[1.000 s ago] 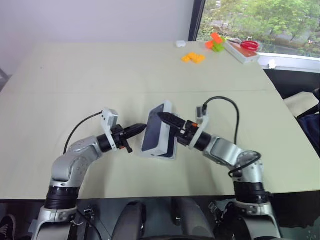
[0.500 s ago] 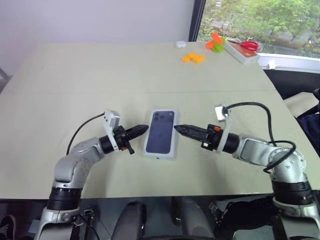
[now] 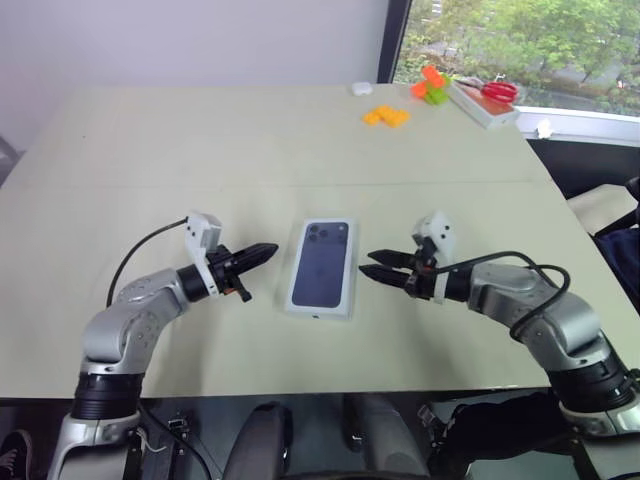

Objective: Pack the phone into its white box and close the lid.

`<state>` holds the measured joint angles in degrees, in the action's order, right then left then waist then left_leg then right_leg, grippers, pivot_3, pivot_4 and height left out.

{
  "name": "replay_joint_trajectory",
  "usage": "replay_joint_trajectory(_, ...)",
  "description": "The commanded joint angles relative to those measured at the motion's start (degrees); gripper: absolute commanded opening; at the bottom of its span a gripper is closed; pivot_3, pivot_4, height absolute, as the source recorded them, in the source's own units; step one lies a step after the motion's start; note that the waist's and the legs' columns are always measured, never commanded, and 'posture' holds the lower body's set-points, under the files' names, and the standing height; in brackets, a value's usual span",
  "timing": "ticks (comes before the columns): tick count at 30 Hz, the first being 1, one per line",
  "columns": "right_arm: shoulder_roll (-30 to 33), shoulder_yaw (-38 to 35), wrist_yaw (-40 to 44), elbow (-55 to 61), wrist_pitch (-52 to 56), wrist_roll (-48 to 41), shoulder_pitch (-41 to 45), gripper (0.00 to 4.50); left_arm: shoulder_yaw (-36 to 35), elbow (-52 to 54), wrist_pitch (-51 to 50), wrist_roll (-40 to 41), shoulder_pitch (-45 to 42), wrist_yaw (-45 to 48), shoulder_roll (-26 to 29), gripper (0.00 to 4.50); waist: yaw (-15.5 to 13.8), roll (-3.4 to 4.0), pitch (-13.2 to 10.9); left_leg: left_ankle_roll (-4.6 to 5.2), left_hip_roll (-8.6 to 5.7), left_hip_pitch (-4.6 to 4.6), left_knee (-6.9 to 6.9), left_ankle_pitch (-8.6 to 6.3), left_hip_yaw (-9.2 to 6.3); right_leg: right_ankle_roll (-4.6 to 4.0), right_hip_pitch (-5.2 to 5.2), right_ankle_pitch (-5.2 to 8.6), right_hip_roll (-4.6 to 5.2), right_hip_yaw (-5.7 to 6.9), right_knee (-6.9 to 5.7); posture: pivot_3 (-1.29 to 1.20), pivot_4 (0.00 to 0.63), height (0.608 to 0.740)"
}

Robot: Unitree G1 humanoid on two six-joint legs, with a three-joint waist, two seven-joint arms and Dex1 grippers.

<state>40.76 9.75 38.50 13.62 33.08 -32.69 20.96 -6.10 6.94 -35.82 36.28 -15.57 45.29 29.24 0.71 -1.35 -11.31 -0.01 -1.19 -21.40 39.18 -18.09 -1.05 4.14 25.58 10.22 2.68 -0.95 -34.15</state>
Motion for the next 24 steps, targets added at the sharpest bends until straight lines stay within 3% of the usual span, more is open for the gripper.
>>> replay_joint_trajectory(1,0.69,1.56,2.78,-0.06,-9.77,9.28,1.52,0.01,4.14,-2.21,1.51,-6.97,-0.04,-1.71,1.88,0.0,-0.02,0.0,0.0,0.0,-0.01,0.0,0.0,0.0,0.0,0.0,-0.01,0.0,0.0,0.0,0.01,0.0,0.15,0.74)
replay_joint_trajectory(8,0.65,4.95,3.6,-3.48,-19.86,24.01,2.86,0.01,7.82,-3.38,1.72,-10.03,-1.4,-3.36,-1.82,0.0,-0.16,-0.01,0.0,-0.02,-0.05,0.01,0.0,0.01,-0.01,-0.02,-0.03,-0.01,0.09,0.01,0.01,0.0,0.15,0.74)
replay_joint_trajectory(24,-3.67,5.72,5.81,-2.4,-20.18,31.12,2.35,0.01,13.04,-5.06,-0.22,-15.13,-4.49,-5.66,-7.18,0.0,-0.21,0.02,0.05,-0.07,-0.07,0.13,0.01,0.04,-0.07,-0.04,-0.15,-0.02,0.08,0.03,-0.04,0.0,0.15,0.74)
